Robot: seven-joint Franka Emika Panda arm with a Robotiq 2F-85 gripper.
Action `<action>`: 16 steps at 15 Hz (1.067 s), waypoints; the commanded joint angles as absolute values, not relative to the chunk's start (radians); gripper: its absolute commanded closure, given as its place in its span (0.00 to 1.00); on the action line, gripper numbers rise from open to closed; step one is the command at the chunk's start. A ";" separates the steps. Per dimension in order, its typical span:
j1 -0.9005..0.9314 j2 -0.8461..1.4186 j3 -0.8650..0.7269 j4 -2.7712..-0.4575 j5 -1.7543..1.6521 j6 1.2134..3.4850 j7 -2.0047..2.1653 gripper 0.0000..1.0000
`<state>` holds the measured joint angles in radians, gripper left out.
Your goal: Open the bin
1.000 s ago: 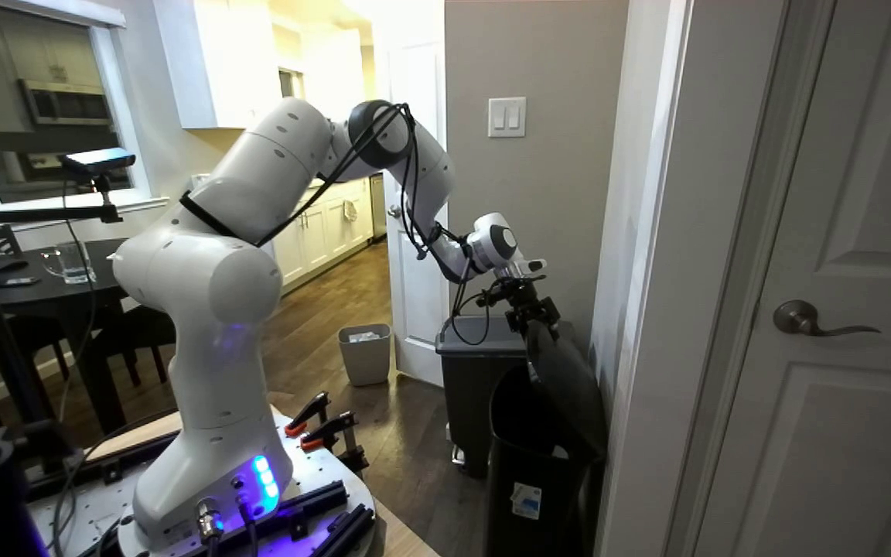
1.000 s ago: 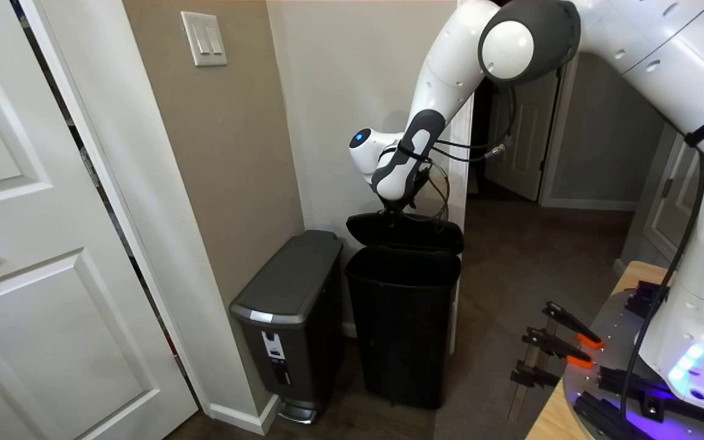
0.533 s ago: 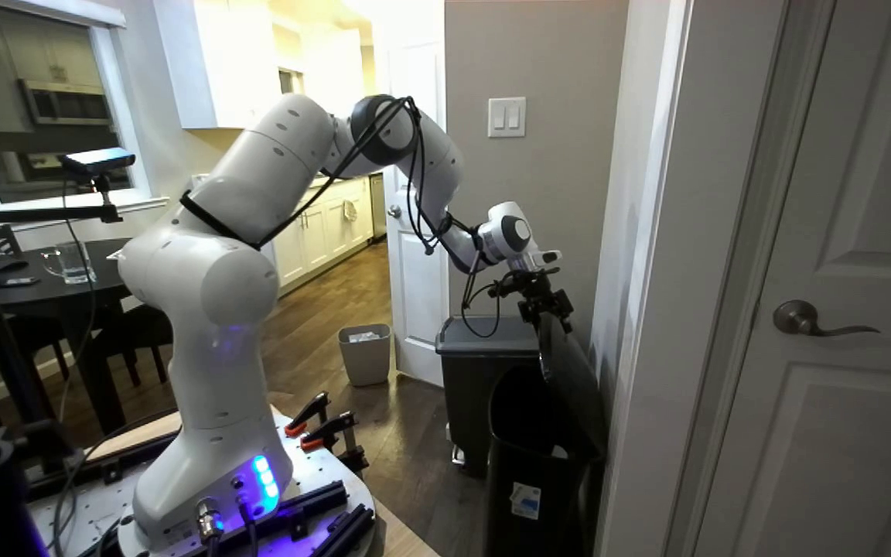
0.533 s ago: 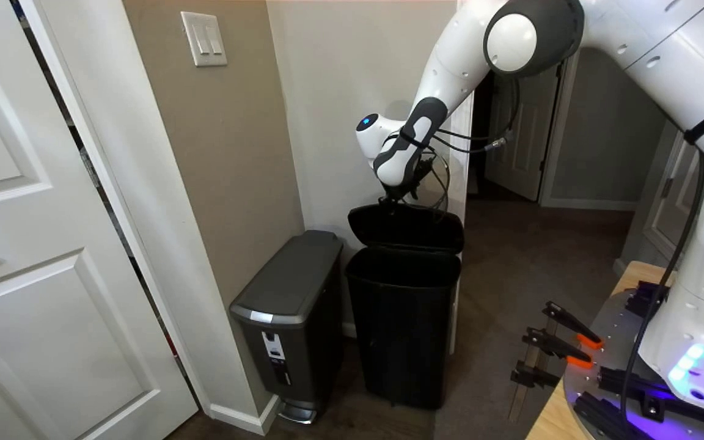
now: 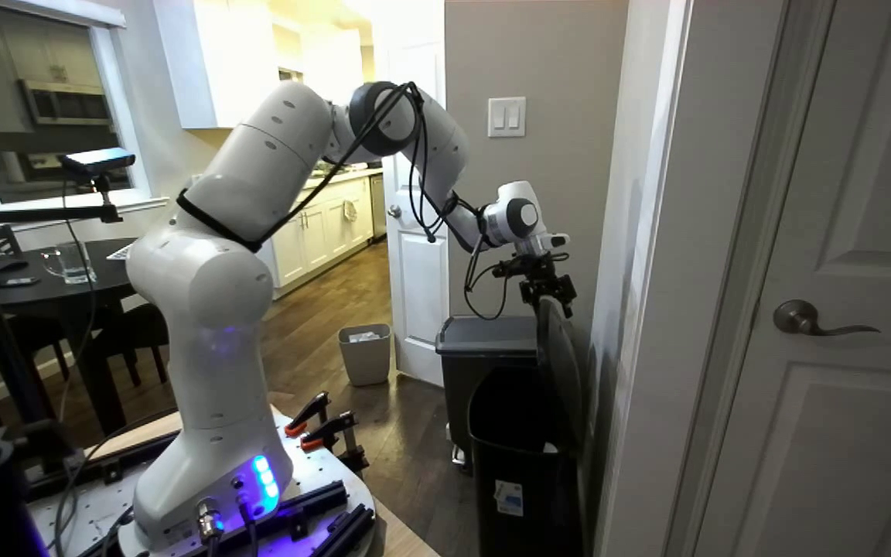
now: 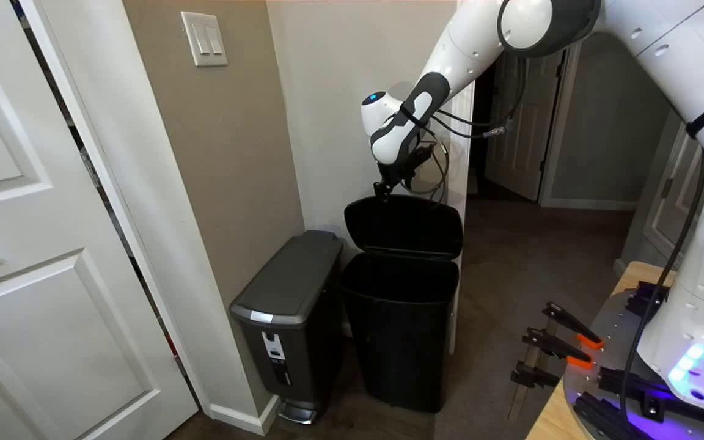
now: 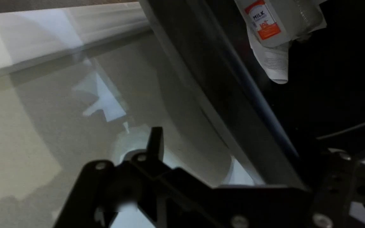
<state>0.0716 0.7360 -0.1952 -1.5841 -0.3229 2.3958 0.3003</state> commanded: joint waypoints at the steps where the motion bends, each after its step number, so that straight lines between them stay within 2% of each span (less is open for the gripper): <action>1: 0.031 0.720 -0.172 -1.605 -0.280 2.393 0.239 0.00; 16: -0.134 0.707 -0.121 -1.540 -0.063 2.385 0.145 0.00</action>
